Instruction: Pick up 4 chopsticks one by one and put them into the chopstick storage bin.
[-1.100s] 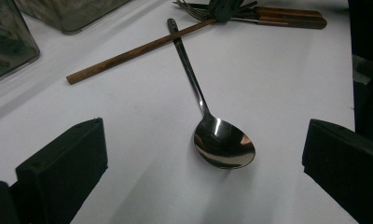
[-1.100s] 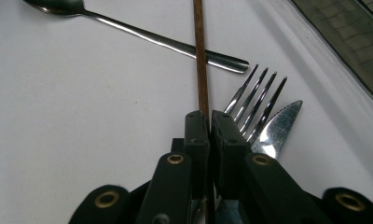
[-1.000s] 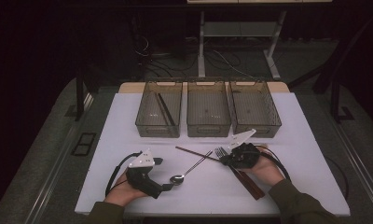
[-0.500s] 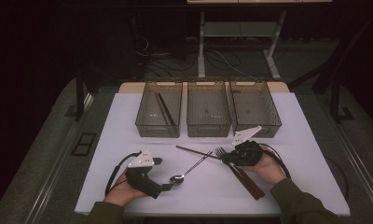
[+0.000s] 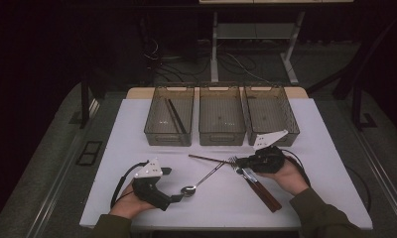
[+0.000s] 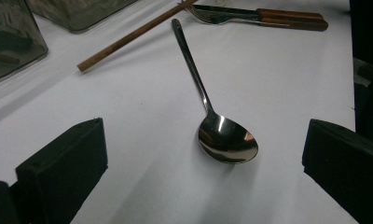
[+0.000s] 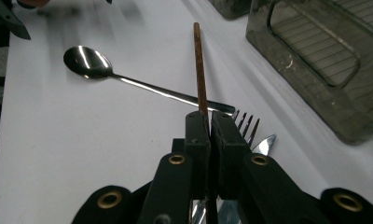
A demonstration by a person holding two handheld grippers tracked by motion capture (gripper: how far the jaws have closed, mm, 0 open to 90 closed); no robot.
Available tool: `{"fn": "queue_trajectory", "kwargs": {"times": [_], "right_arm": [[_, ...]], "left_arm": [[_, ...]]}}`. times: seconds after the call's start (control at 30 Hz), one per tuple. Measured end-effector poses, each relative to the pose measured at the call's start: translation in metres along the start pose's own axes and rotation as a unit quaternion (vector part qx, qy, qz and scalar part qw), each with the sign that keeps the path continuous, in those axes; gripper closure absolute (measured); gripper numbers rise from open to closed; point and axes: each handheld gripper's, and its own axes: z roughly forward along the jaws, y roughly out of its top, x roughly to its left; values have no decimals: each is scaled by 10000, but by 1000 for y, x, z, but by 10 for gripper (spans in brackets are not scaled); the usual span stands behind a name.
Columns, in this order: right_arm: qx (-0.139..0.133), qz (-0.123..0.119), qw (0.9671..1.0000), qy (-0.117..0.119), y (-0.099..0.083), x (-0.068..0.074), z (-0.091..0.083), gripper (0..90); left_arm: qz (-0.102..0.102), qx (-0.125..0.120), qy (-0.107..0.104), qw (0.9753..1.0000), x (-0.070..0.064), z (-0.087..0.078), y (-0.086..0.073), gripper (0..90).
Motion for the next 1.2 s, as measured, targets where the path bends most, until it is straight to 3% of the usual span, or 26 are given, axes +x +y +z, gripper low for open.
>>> {"fn": "queue_trajectory", "kwargs": {"times": [0.47,0.7,0.87,1.2], "right_arm": [[-462,-13,9989,-19,10,1,-19,861],[-685,30,9976,-76,17,1,-28,861],[-810,66,9966,-133,22,0,-34,861],[-908,204,9953,-249,37,-2,-28,861]], "left_arm": [[23,10,21,10000,2,0,-1,0],[60,-108,52,9999,2,-1,1,0],[85,-33,44,9999,3,2,0,0],[127,-10,57,9999,1,3,2,0]]}}
